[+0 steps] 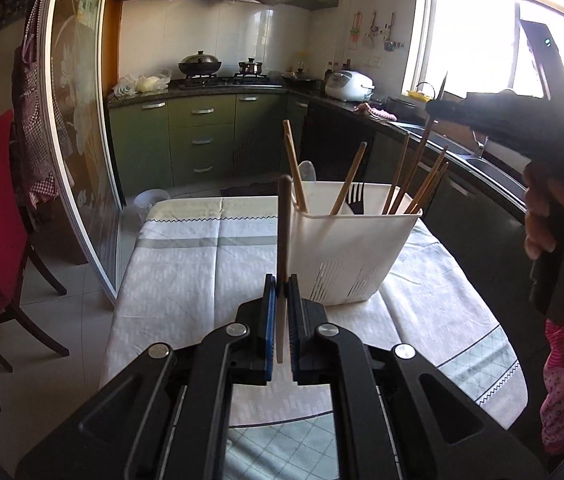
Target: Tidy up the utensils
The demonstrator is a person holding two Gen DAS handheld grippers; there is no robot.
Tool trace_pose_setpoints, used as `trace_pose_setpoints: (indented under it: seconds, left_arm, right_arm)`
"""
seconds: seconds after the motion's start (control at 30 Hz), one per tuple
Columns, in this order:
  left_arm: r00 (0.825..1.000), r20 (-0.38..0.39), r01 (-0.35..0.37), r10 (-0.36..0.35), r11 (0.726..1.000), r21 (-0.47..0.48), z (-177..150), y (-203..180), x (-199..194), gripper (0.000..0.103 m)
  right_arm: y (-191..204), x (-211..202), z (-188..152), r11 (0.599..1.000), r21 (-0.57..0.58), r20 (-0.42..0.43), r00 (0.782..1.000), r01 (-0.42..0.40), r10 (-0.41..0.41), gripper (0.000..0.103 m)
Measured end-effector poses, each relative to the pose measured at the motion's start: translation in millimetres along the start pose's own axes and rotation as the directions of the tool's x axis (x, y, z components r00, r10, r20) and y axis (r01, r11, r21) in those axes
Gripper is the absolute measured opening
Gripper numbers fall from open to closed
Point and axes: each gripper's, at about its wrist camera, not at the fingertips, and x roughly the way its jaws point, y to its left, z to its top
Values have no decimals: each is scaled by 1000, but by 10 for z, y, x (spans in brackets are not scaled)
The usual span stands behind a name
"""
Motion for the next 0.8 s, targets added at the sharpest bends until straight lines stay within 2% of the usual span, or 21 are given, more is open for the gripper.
trace_pose_setpoints:
  seconds: [0.17,0.23,0.27,0.37,0.53,0.67,0.8]
  left_arm:
    - [999,45,26,-27,999,24,145,-152,-190,6]
    - [998,56,34,-36,999,35,210,-218,-241,6]
    - [997,58,41,-43,998,38,237,-240,-253,6]
    - [996,63,58,-62,997,53,307,-345,-295,6]
    - [990,102,88,-96,993,82,478,-529,-410,6]
    - [976,192,84,-104,990,113,747,-694,-555,6]
    - [954,288,50,-89,989,141,1008,-885,-616,6]
  right_arm:
    - [72,282,-285,999,-49,-78,997,-14,10,7]
    - [114,286,-379,997,-75,-95,995,-29,22,20]
    - [130,218,-411,996,-80,-73,997,-27,21,33]
    - [164,-219,-538,996,-84,45,999,-18,22,38]
    - [-68,-1098,-939,999,7,220,974,-53,50,51]
    - [-329,-1539,-1480,994,93,244,969,-57,33,57]
    - [-665,-1709,-1990,975,216,199,980,-61,18,57]
